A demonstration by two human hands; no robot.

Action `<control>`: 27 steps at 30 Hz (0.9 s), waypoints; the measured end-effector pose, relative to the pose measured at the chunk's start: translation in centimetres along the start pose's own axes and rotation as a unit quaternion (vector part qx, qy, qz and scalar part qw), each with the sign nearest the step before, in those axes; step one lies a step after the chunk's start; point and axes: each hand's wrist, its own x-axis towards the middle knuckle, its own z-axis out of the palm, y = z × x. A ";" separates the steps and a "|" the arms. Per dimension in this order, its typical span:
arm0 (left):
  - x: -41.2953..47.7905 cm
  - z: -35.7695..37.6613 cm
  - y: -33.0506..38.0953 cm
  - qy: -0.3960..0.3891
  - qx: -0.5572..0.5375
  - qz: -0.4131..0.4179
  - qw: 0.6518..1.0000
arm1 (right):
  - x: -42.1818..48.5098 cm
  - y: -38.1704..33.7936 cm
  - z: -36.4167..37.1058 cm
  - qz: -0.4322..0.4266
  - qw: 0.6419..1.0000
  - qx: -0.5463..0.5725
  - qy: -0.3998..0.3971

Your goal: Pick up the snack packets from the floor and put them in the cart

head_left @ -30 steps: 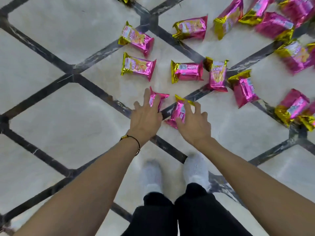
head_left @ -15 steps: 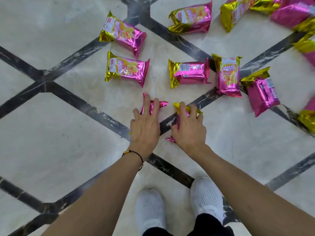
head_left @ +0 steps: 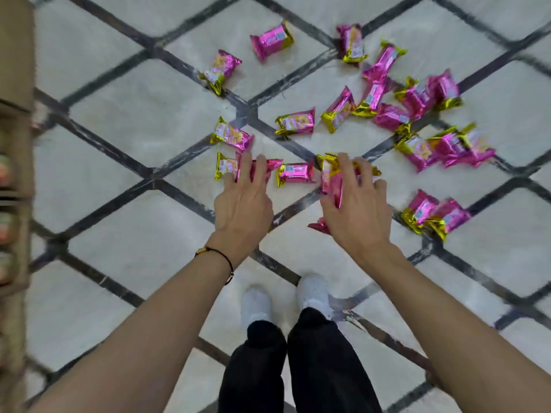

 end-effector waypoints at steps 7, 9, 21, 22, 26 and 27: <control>-3.5 -26.6 5.7 0.060 0.004 0.015 0.998 | -3.0 -4.0 -25.4 -0.030 0.998 0.027 0.058; -4.8 -33.4 7.3 0.088 0.006 0.007 0.996 | -3.9 -5.1 -31.6 -0.035 0.997 0.023 0.072; -10.5 -55.1 15.5 0.151 -0.025 0.043 0.987 | -8.2 -5.3 -54.9 -0.050 0.992 -0.019 0.110; -10.6 -56.1 16.0 0.157 -0.028 0.059 0.985 | -8.8 -5.0 -55.9 -0.040 0.992 -0.022 0.114; -10.7 -59.2 17.6 0.184 -0.010 0.119 0.976 | -11.2 -3.7 -59.2 0.010 0.989 -0.030 0.142; -10.7 -59.7 18.0 0.185 -0.007 0.139 0.973 | -12.0 -3.3 -59.9 0.022 0.987 -0.030 0.153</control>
